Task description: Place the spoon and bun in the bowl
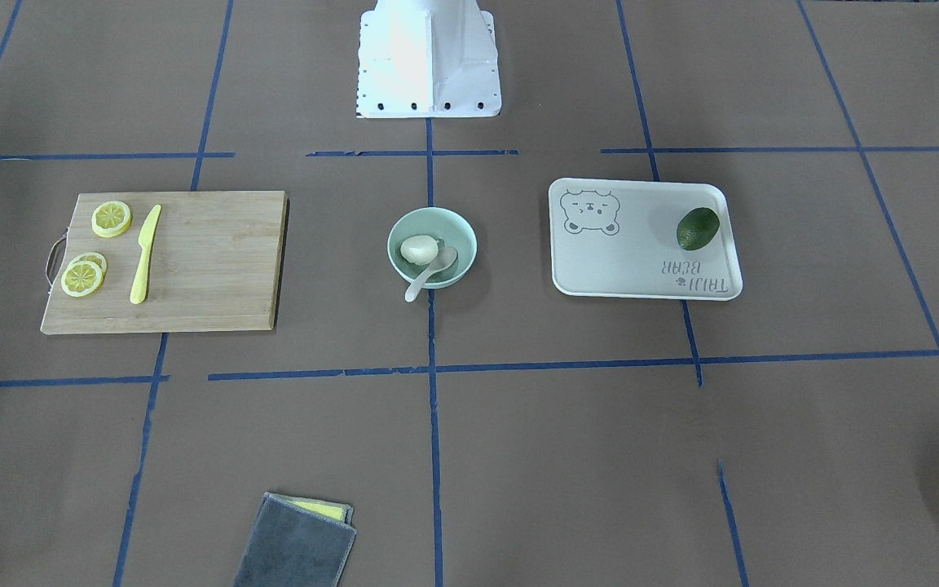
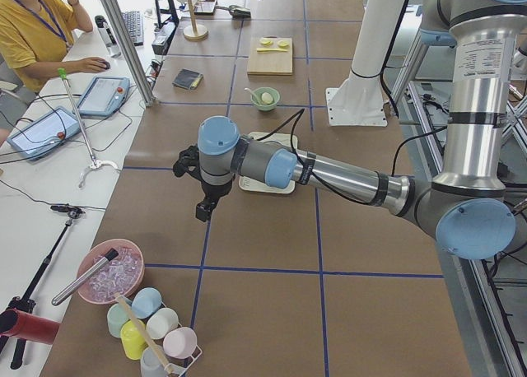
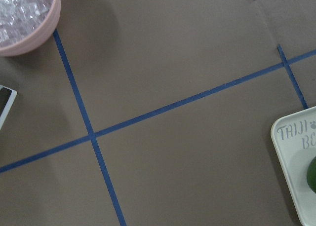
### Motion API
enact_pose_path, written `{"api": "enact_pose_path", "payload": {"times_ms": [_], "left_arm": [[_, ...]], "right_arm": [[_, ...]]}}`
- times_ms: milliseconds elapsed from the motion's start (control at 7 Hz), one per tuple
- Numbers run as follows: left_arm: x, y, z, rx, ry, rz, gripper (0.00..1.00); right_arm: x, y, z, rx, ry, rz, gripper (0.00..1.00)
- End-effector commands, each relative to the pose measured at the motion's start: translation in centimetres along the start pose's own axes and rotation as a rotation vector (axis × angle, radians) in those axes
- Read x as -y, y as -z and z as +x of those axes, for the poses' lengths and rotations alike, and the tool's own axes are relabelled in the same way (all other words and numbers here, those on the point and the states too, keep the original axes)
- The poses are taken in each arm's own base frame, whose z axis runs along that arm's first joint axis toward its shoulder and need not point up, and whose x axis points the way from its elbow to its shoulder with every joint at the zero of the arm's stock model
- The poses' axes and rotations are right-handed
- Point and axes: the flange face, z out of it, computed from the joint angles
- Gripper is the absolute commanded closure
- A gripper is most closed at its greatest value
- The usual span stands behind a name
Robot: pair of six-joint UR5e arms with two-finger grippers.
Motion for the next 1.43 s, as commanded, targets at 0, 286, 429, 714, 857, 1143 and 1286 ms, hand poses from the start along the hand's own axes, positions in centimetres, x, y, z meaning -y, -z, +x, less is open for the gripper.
{"api": "enact_pose_path", "payload": {"times_ms": [0,286,429,714,857,1143,1286], "left_arm": [[-1.3,0.2,-1.0,0.099,-0.005,-0.009,0.00],[-2.0,-1.2,-3.6,0.180,0.029,-0.057,0.00],[-1.5,-1.4,-3.8,0.179,0.041,-0.067,0.00],[0.1,-0.9,-3.3,0.181,0.045,-0.077,0.00],[-0.3,-1.2,-3.6,0.183,0.053,-0.085,0.00],[-0.9,-1.6,-4.0,0.165,0.123,-0.146,0.00],[-1.0,-1.8,-4.2,0.157,0.163,-0.182,0.00]], "right_arm": [[-0.5,0.2,1.2,0.039,-0.020,0.000,0.00],[0.3,0.6,0.8,0.016,-0.016,0.015,0.00],[0.2,0.6,1.2,-0.027,-0.006,0.021,0.00],[0.2,-0.7,1.0,-0.083,0.067,-0.008,0.00],[0.1,-0.9,0.6,-0.052,0.053,-0.036,0.00],[-0.2,-3.1,-0.5,-0.020,0.064,-0.096,0.00],[0.5,-2.9,-1.2,0.008,0.049,-0.123,0.00]]}}
